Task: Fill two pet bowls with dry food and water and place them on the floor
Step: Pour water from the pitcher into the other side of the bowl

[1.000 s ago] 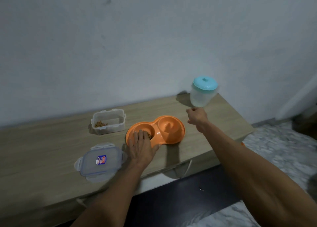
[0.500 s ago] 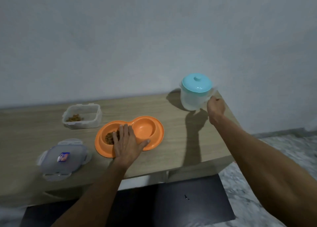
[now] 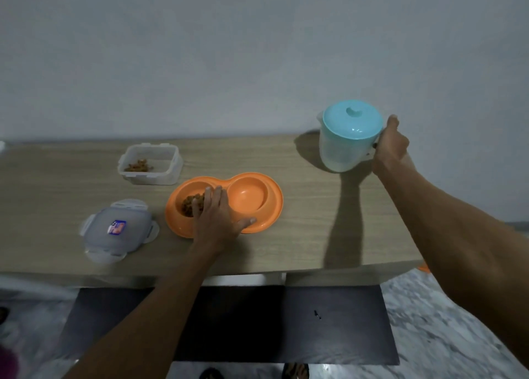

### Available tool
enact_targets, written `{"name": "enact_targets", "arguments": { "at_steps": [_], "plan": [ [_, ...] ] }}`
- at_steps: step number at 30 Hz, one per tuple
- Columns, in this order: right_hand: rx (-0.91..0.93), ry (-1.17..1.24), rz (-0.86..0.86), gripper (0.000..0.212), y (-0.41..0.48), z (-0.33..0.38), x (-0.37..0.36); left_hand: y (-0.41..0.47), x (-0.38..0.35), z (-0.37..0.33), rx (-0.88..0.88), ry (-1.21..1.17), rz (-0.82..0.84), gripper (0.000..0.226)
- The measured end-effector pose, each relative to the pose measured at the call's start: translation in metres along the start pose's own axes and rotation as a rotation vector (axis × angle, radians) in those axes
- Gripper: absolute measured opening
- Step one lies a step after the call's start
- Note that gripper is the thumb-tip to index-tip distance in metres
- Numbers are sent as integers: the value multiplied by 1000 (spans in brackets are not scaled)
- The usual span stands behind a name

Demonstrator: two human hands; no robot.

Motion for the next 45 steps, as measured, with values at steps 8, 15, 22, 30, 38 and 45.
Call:
{"name": "enact_targets", "arguments": {
  "at_steps": [8, 15, 22, 30, 38, 45],
  "plan": [
    [-8, 39, -30, 51, -25, -16, -1, 3, 0, -2, -13, -5, 15, 102],
    [8, 57, -48, 36, -58, -28, -3, 0, 4, -1, -66, 72, 76, 100],
    [146, -4, -13, 45, -109, -21, -8, 0, 10, -1, -104, 54, 119, 94],
    [364, -211, -23, 45, -154, -8, -21, -2, 12, 0, -122, 20, 125, 92],
    [491, -378, -44, 46, -173, 2, -31, -3, 8, 3, -137, -3, 124, 91],
    [576, -480, -56, 49, -180, 7, -36, -3, 6, 4, -135, -20, 137, 91]
  ]
}}
Point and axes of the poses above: each hand's wrist, its own y-axis towards the middle knuckle, its own x-axis out of the back of the hand, z = x × y, the point moved 8 cm from there along y, towards the middle knuckle, and after that the axes turned 9 degrees about -x, right-handed, at the moved point
